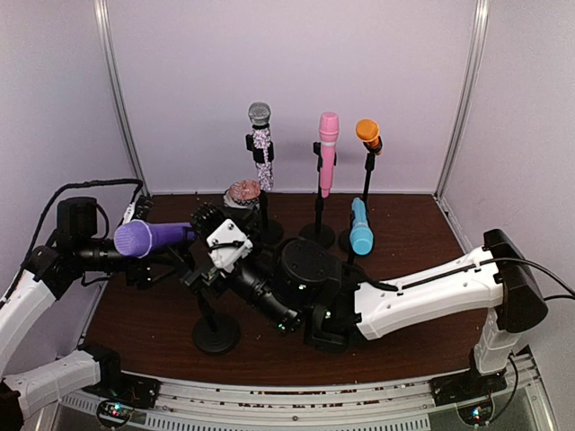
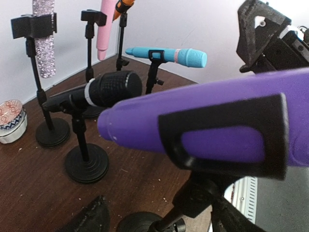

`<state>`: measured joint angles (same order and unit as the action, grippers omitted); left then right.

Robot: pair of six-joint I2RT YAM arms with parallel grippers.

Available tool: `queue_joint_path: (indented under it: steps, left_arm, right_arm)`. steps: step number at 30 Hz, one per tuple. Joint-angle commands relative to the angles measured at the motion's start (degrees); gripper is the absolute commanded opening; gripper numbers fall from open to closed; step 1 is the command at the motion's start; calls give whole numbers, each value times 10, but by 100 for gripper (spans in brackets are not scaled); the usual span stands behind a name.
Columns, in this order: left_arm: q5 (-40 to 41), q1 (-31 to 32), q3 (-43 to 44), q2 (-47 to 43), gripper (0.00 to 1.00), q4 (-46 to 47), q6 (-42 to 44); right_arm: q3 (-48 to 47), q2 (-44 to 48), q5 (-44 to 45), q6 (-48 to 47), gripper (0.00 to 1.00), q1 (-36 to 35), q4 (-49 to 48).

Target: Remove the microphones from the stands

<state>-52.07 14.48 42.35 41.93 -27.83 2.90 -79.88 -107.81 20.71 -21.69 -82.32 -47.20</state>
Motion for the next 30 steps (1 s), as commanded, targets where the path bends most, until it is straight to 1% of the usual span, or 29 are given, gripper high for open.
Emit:
queue_joint_path:
  steps: [1, 3, 6, 8, 11, 15, 18, 23, 26, 29, 30]
  left_arm:
    - [-17, 19, -5, 19, 70, 83, -40]
    - [-27, 27, -11, 18, 68, 94, -44]
    - [-42, 39, -22, 14, 71, 98, -45]
    - [-42, 42, -31, 9, 71, 106, -47]
    - [-39, 43, -43, 9, 68, 129, -65]
    - [-38, 46, -53, 9, 70, 159, -89]
    - [-27, 47, -62, 0, 72, 168, -97]
    - [-15, 48, -72, -10, 75, 173, -107]
    - [-8, 49, -79, -17, 77, 174, -105]
    - [-1, 50, -81, -15, 76, 178, -104]
    - [1, 51, -81, -12, 76, 180, -104]
  right_arm:
    - [20, 16, 5, -3, 95, -4, -2]
    - [26, 19, 4, -3, 95, -4, 1]
    - [25, 21, -5, -8, 95, -4, 12]
    - [18, 20, -9, -11, 94, -5, 21]
    - [-7, 10, -7, -22, 91, -5, 32]
    - [-51, -13, -4, -51, 87, -8, 55]
    - [-88, -35, 15, -85, 84, -16, 65]
    - [-154, -78, 55, -166, 74, -33, 89]
    - [-178, -96, 71, -220, 73, -41, 90]
    - [-202, -112, 82, -259, 69, -49, 90]
    - [-206, -115, 83, -268, 66, -52, 87]
